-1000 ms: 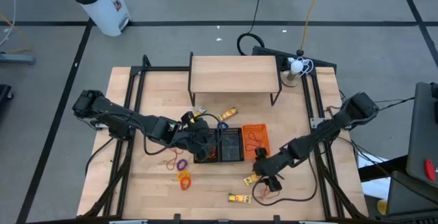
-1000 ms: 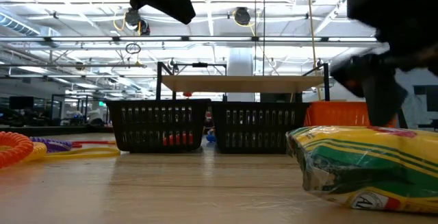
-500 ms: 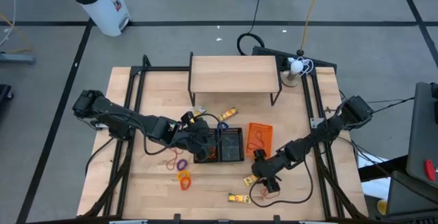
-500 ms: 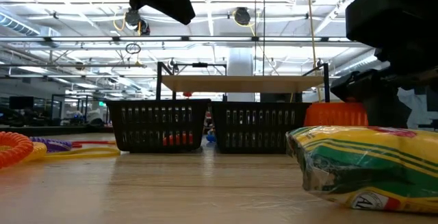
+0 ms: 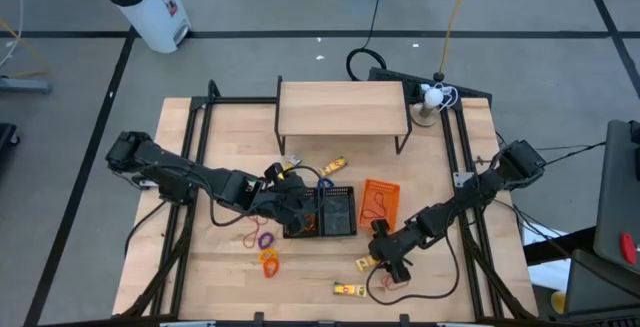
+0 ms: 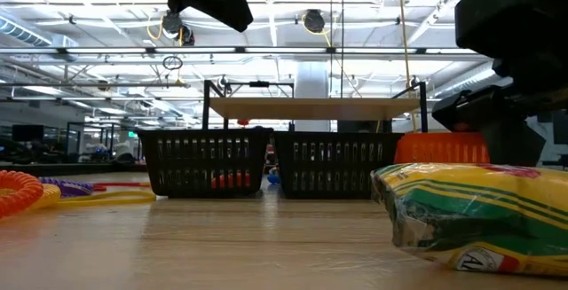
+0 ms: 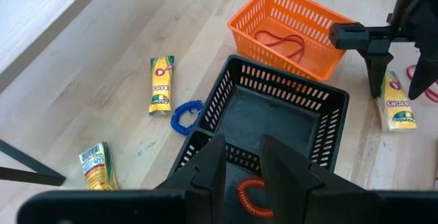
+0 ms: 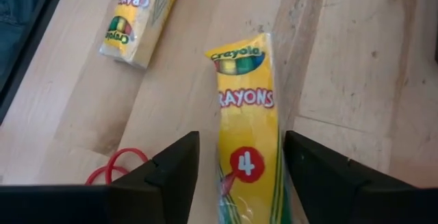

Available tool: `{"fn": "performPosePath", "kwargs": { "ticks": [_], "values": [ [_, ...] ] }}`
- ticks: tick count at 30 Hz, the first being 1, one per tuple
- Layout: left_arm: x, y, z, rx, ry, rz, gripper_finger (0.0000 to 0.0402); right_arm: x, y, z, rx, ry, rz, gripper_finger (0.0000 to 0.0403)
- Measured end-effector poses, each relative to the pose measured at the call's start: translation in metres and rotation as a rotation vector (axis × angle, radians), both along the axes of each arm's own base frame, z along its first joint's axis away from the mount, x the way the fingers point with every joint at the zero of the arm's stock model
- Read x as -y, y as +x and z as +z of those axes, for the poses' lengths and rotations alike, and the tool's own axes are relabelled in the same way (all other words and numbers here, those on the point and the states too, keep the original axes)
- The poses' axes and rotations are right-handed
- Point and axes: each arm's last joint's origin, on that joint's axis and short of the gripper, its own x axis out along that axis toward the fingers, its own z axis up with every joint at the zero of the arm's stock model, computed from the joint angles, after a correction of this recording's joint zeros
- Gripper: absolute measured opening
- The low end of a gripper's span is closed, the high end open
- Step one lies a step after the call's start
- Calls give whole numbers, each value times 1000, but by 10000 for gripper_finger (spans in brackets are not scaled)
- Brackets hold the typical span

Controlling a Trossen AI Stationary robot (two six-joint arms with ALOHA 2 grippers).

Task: Pick & Place Office Desk Supplies
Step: Put the crayon box into the right black basket

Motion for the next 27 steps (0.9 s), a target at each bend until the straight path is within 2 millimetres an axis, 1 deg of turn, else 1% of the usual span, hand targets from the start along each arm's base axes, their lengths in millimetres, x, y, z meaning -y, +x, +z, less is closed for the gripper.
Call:
{"fn": "performPosePath", "kwargs": {
  "ticks": [7,10,15,22,27],
  "values": [
    [0,0,0,0,0,0,93,1,-1,-1,-16,-9,-2,148],
    [0,0,0,0,-1,0,93,1,-1,-1,-17,-10,-3,117],
    [0,0,0,0,-1,0,93,1,-1,0,-11,-6,-12,53],
    [0,0,0,0,0,-1,93,1,-2,6,9,-2,9,50],
    [0,0,0,0,0,-1,93,4,-7,29,85,12,39,50]
  ]
}}
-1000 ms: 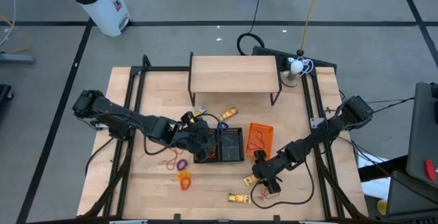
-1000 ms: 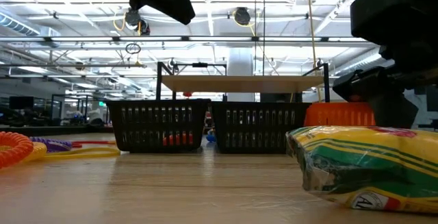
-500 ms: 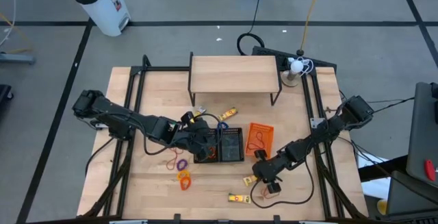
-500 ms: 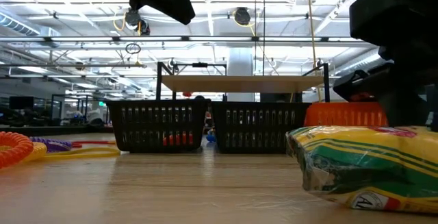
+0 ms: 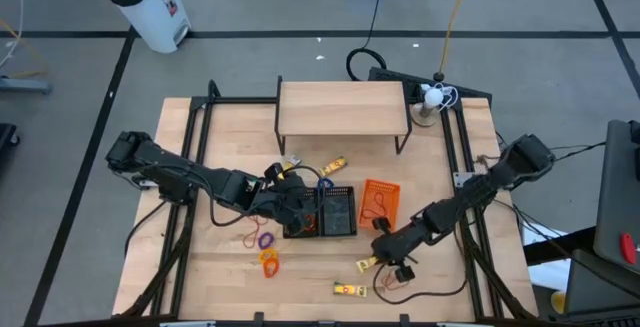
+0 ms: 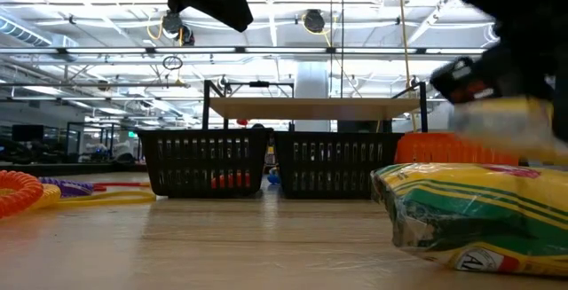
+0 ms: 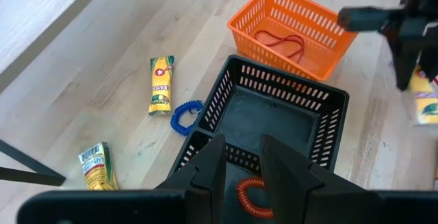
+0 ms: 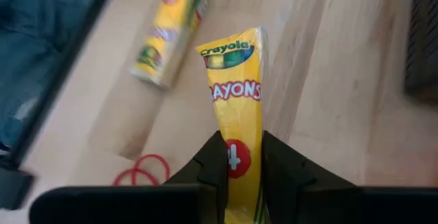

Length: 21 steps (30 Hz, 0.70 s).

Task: Pick & Place Office Desk Supplies
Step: Put the crayon box into the right black basket

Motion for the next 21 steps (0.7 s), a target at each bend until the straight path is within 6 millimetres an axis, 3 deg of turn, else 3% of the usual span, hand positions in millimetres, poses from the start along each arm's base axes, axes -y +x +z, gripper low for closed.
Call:
{"fn": "performPosePath", "kwargs": {
  "ticks": [12,17,21],
  "values": [
    [0,0,0,-3,9,-9,93,22,-15,72,388,-87,-35,50],
    [0,2,1,-6,62,-69,93,33,-13,90,528,-103,-33,50],
    [0,6,5,21,119,-135,93,53,-8,97,565,-143,-88,50]
  ]
}}
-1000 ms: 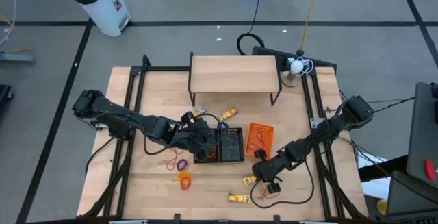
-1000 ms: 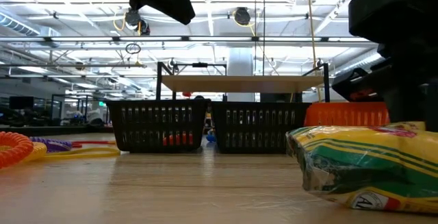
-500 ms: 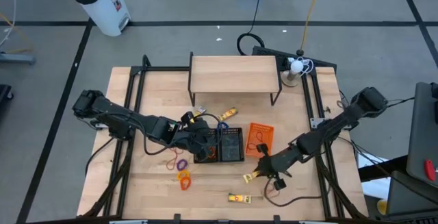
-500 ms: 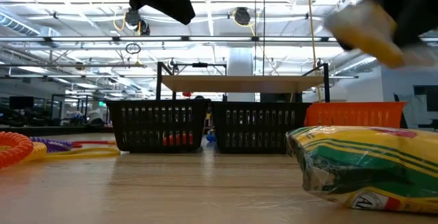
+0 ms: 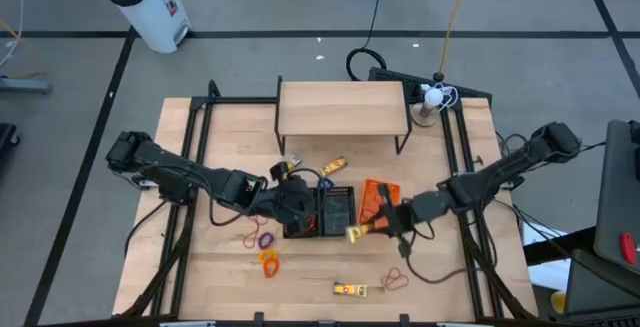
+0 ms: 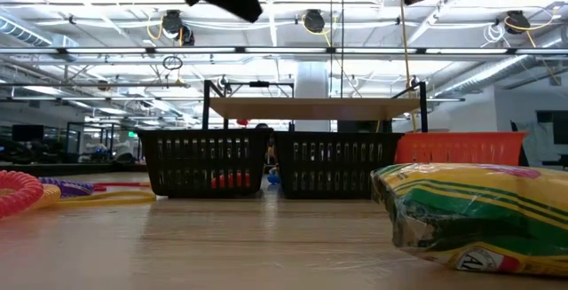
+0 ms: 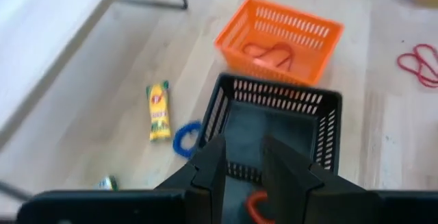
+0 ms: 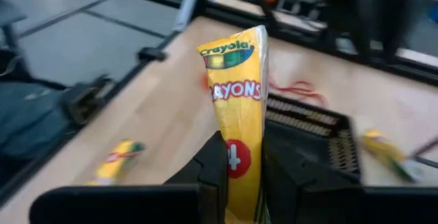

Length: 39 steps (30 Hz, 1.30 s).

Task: Pick & Place Office Desk Supplies
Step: Put the crayon box into the right black basket

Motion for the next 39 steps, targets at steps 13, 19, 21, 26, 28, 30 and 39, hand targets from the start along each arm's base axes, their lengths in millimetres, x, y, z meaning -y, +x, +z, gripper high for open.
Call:
{"fn": "performPosePath", "kwargs": {
  "ticks": [13,19,21,26,28,30,39],
  "values": [
    [10,13,18,60,488,-449,93,66,17,-2,-14,167,-106,49],
    [9,12,15,-41,679,-592,93,66,17,-2,-27,231,-127,49],
    [9,12,15,-55,722,-623,93,66,17,-2,-26,245,-130,49],
    [7,12,15,-67,741,-591,93,64,17,0,-9,254,-123,49],
    [4,12,15,-76,750,-547,93,64,17,1,-4,266,-126,49],
    [2,13,16,-86,765,-520,93,64,17,0,-7,267,-129,49],
    [-2,14,16,-88,764,-534,93,64,17,0,-7,266,-130,49]
  ]
}}
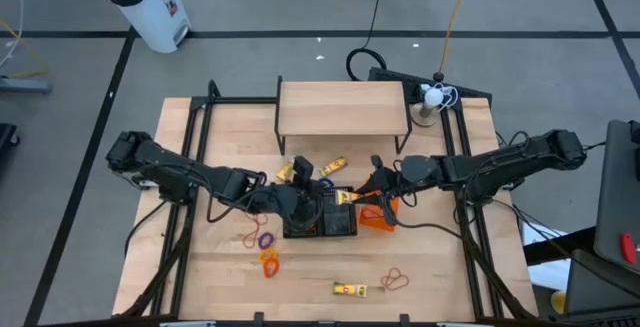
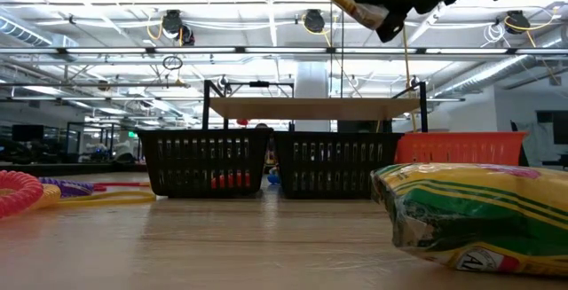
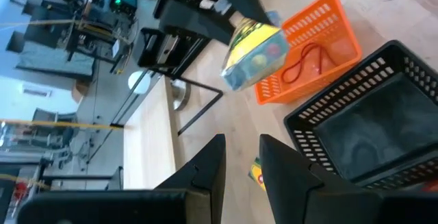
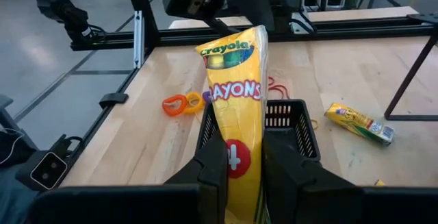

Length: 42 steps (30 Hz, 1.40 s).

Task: Pick & Place Office Desk Supplies
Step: Put the crayon box into the right black basket

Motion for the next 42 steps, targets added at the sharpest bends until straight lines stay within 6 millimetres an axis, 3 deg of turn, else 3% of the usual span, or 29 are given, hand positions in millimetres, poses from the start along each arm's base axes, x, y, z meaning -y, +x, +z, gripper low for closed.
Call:
{"fn": "performPosePath", "kwargs": {
  "ticks": [5,10,21,24,31,34,37,42],
  "values": [
    [1,1,1,6,-20,-31,93,0,0,0,0,0,0,49],
    [1,6,8,121,-165,11,93,0,0,0,0,0,0,49],
    [-9,9,10,160,-193,59,97,0,0,0,0,0,0,49],
    [-10,9,10,160,-194,60,121,0,0,0,0,0,0,49],
    [-9,9,10,158,-197,51,233,0,0,0,0,-1,0,49],
    [-8,10,10,130,-176,-30,266,0,0,0,0,-2,0,49],
    [-5,12,8,112,-174,-98,276,0,0,0,0,-3,1,49],
    [-5,15,4,109,-80,-61,268,0,0,0,-1,-3,1,49]
  ]
}}
